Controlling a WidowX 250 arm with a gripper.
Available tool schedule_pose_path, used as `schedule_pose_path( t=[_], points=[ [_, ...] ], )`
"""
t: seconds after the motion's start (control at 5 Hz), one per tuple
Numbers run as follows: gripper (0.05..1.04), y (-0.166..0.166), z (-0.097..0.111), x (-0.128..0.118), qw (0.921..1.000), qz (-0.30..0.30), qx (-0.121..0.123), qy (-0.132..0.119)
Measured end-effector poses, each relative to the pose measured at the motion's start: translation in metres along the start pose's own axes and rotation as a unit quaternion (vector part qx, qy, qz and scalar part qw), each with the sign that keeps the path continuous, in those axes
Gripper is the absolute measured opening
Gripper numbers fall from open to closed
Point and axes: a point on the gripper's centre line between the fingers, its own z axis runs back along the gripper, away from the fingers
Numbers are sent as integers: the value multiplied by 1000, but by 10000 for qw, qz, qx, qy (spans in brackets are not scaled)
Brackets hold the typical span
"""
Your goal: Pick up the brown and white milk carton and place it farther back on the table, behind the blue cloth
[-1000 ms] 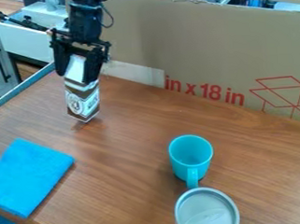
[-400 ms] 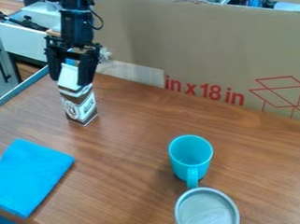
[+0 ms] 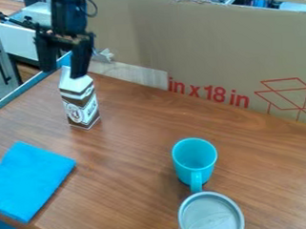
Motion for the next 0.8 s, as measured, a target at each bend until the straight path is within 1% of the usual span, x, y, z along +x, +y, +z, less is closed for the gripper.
schedule_pose_path(
  t=[0.2, 0.4, 0.6, 0.8],
  points=[
    [996, -11, 17, -39, 9982, 161, -167, -562],
    [996, 1, 23, -82, 9967, 578, -191, -539],
    [996, 3, 10, -109, 9977, 678, -77, -23],
    [996, 2, -2, -108, 9986, 534, -39, -48]
  ],
)
